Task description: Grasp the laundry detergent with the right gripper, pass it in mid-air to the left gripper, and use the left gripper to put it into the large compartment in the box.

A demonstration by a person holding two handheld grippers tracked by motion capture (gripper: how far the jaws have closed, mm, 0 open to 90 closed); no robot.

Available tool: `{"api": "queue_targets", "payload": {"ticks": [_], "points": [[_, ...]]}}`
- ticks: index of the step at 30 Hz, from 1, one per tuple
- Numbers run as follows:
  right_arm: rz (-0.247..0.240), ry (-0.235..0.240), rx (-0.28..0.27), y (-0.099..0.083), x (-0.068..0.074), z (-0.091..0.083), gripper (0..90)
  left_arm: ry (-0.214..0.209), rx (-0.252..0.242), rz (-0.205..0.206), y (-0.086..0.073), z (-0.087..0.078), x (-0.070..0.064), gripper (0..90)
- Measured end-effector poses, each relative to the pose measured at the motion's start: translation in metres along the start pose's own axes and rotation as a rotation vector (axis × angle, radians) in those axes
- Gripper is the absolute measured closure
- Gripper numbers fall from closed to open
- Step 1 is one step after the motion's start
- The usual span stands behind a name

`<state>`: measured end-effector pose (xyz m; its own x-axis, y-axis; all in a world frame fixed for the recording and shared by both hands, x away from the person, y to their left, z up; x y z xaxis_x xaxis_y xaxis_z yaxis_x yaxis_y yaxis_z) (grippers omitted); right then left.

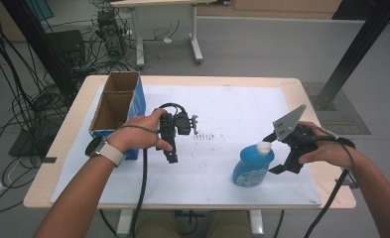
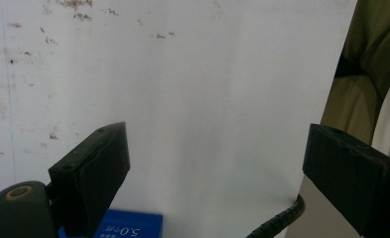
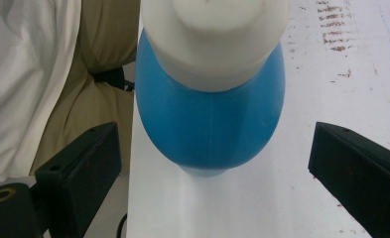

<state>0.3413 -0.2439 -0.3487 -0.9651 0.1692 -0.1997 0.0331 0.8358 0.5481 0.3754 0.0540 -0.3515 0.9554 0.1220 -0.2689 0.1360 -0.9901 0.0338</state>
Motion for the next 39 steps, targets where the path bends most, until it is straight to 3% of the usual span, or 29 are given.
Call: {"api": "queue_targets", "payload": {"ticks": [14,39], "points": [[0.008,-0.007,-0.041,-0.003,0.002,0.006,6.6,0.000,0.002,-0.002,0.000,0.001,0.000,11.4],[0.015,-0.008,-0.057,-0.010,0.006,0.015,7.1,0.000,0.002,-0.004,0.001,0.002,0.000,11.4]]}}
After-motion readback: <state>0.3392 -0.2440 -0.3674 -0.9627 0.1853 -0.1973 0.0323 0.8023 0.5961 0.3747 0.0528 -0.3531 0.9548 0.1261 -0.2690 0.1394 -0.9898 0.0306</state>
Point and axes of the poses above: each handheld gripper's, and its own axes: z roughly forward along the jaws, y roughly out of its top, x roughly to its left, the point moved 5 cm from there along z, roughly forward along the jaws, and after that the axes turned 15 degrees about -y, right-handed, at the moved point
